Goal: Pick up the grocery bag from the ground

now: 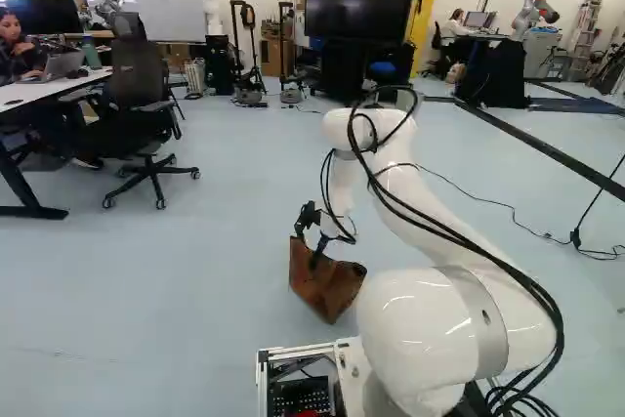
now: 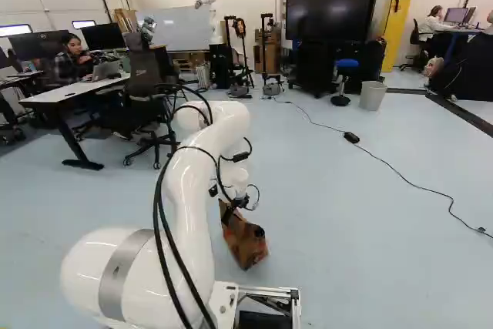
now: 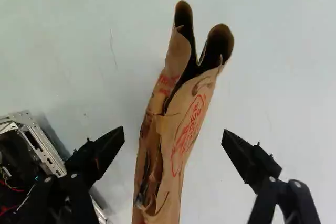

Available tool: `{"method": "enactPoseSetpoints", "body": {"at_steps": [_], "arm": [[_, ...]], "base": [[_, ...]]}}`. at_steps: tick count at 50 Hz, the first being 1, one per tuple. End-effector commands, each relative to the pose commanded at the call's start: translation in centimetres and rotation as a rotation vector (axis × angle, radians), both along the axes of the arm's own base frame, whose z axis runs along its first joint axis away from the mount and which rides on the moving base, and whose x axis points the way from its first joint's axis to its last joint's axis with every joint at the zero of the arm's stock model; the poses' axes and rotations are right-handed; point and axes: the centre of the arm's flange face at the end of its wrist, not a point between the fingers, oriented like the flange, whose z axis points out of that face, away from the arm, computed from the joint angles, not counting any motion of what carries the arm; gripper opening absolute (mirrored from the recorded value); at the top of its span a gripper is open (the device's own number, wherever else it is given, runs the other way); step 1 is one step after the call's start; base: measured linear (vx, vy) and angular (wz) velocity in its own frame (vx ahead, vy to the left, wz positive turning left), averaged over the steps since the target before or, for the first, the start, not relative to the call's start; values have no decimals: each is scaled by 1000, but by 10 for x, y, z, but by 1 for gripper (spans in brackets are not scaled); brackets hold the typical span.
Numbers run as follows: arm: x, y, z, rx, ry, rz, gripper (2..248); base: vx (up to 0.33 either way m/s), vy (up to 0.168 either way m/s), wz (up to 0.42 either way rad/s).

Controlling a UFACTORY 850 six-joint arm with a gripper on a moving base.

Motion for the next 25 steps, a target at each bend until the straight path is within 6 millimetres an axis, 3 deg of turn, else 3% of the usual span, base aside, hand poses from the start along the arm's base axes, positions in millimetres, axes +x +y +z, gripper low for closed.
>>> {"method": "enactPoseSetpoints", "body": {"at_steps": [18, 25], "arm": [[1, 0, -51, 0, 10, 0, 247], [1, 0, -58, 0, 11, 0, 247]], "base": [[0, 0, 0], [0, 0, 0]]}}
